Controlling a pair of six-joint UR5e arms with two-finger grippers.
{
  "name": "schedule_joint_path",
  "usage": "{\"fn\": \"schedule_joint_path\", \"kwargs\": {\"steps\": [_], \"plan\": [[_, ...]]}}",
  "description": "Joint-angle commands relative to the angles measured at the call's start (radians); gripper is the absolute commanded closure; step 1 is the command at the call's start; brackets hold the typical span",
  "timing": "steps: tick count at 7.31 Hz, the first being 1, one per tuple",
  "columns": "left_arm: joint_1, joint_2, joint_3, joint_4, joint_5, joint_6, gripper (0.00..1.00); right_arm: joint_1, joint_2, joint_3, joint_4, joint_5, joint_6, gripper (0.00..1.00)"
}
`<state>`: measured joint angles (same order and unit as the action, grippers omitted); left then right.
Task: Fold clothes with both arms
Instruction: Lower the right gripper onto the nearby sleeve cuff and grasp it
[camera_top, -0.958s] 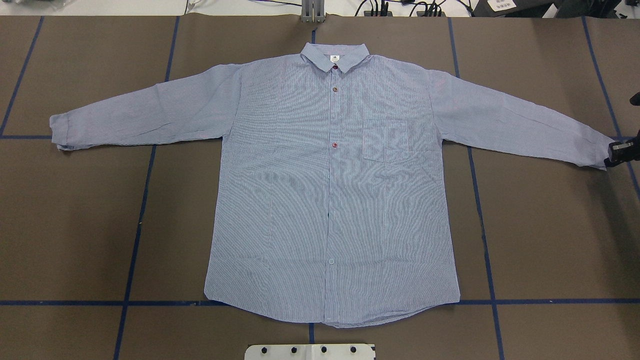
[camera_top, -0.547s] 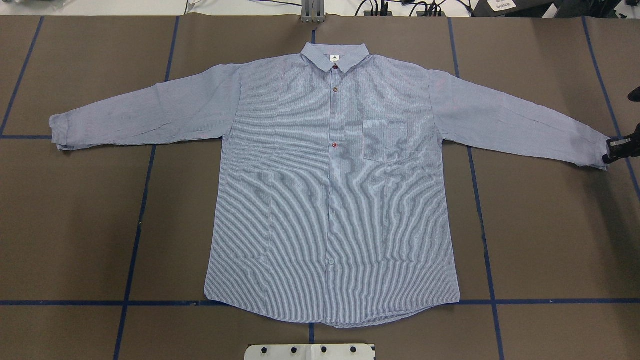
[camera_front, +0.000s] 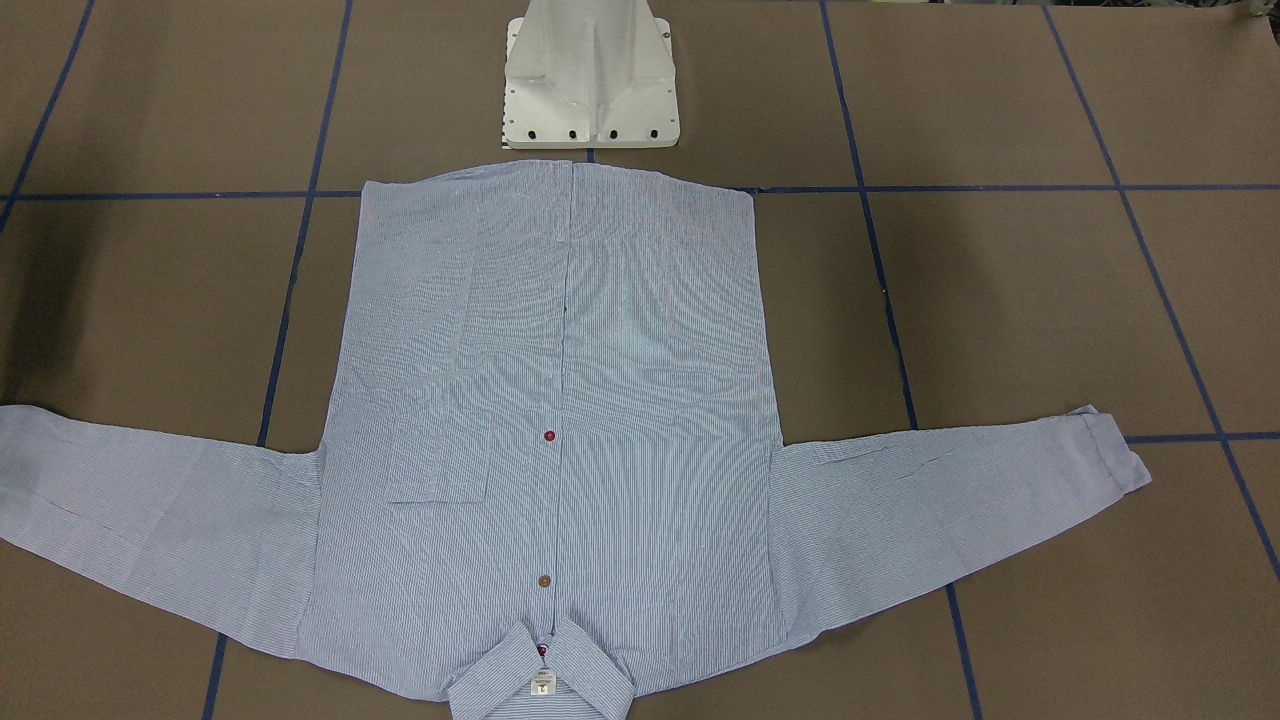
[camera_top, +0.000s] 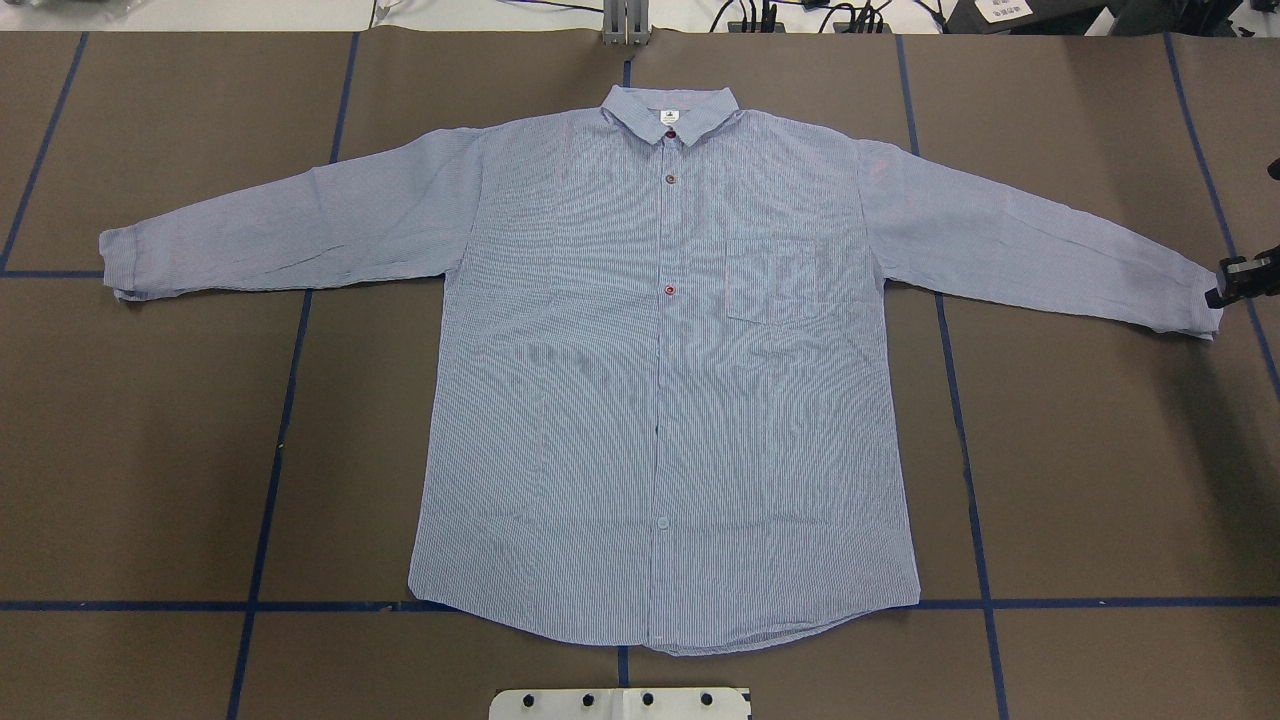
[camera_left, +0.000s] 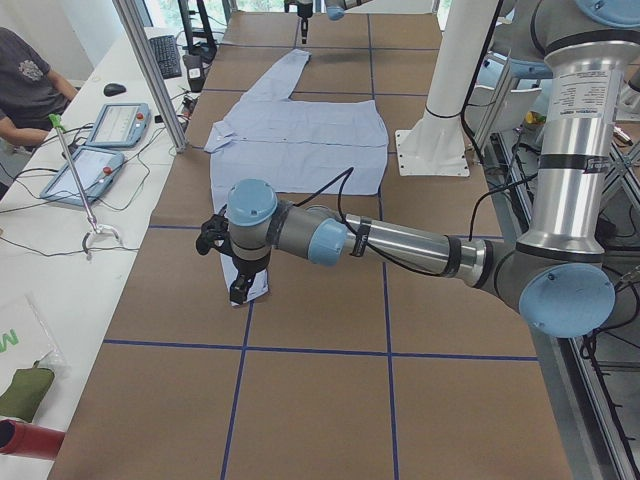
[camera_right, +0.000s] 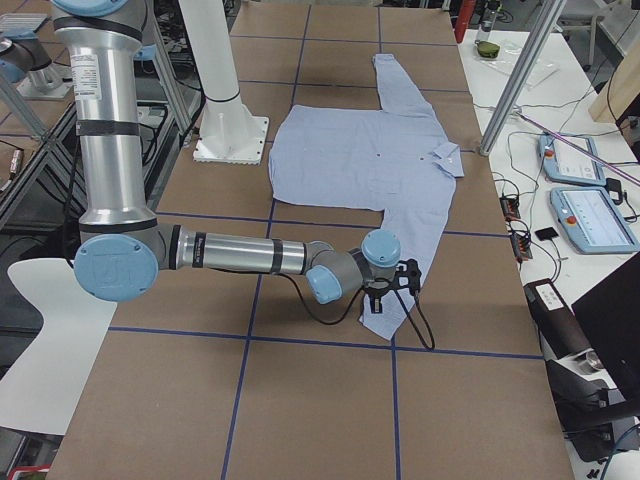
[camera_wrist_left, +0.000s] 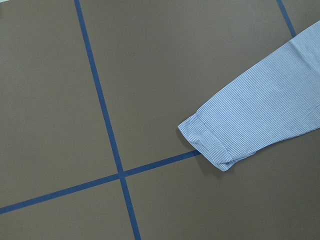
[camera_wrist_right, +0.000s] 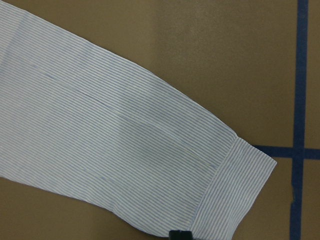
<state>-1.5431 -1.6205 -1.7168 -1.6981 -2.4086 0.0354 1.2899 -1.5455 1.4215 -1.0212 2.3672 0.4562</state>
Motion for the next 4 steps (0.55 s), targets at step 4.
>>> {"fn": "schedule_joint_path", "kwargs": {"steps": [4], "plan": [[0.000,0.001,-0.003,0.000,-0.033,-0.002,0.00,-0.055,0.027,-0.069,-0.005,-0.074,0.001,0.47]]}}
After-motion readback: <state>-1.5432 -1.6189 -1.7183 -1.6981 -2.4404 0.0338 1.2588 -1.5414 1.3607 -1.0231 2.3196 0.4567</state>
